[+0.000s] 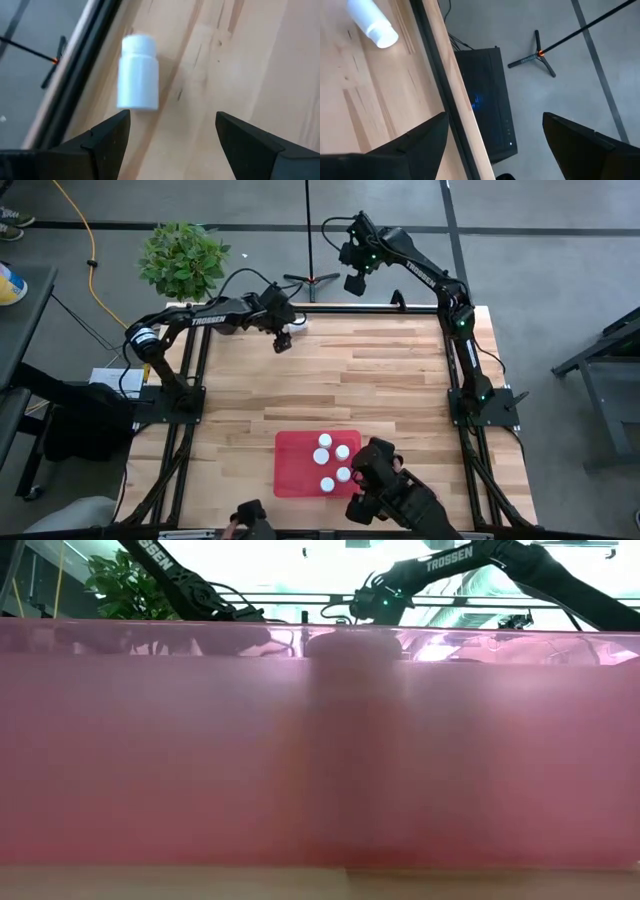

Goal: Pick and place pill bottles into a basket
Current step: Put the white medicine bottle into the red bin

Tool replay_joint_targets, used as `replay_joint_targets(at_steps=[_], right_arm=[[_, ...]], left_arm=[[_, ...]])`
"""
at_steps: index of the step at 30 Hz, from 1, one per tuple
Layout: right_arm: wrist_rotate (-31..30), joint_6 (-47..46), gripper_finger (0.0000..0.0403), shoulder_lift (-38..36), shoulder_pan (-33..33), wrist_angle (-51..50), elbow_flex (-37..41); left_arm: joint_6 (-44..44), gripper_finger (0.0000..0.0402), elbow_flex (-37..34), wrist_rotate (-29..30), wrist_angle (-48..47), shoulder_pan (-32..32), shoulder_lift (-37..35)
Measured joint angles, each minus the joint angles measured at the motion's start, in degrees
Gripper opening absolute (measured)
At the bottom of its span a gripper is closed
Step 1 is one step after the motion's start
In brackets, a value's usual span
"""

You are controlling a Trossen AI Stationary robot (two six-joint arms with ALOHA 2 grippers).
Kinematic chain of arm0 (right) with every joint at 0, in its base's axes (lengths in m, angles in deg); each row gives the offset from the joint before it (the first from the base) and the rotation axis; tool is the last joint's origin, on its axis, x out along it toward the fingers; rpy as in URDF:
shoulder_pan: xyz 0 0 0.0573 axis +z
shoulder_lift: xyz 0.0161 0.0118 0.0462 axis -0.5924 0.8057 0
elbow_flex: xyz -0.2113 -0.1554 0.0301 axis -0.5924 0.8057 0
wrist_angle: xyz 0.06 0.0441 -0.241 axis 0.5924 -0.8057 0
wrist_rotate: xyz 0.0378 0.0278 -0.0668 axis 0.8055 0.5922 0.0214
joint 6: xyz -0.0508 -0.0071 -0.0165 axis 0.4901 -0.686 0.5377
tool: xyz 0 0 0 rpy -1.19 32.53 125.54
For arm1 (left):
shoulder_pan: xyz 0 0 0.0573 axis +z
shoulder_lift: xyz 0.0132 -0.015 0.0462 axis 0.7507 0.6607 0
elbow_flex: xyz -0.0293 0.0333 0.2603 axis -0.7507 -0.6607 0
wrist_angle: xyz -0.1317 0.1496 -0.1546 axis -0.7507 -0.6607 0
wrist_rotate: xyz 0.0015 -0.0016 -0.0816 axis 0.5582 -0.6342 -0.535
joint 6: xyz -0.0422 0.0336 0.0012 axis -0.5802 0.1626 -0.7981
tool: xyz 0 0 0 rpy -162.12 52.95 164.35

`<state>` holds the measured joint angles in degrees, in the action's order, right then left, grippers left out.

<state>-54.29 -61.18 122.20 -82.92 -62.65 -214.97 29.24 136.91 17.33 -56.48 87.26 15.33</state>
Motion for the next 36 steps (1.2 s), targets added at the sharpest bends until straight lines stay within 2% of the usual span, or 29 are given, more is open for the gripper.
replay_joint_targets(at_steps=[6,13,19,29,36], right_arm=[[0.1,0.0,0.0313,0.0,0.0,-0.1,0.0],[0.1,0.2,0.0313,0.0,0.0,-1.0,0.0],[0.0,0.2,0.0313,0.0,0.0,-1.8,0.0],[0.0,0.3,0.0313,0.0,0.0,-2.4,0.0],[0.0,0.5,0.0313,0.0,-0.1,-2.8,0.0]], left_arm=[[5.7,0.0326,4.1,-1.0,-2.3,0.0,0.1],[9.1,0.0326,8.5,-8.6,-8.9,4.0,0.8],[9.3,0.0326,12.1,-15.4,-13.2,9.7,4.7],[10.5,0.0326,18.1,-16.0,-17.4,10.1,13.5],[10.5,0.0326,20.4,-15.5,-17.6,10.1,15.6]])
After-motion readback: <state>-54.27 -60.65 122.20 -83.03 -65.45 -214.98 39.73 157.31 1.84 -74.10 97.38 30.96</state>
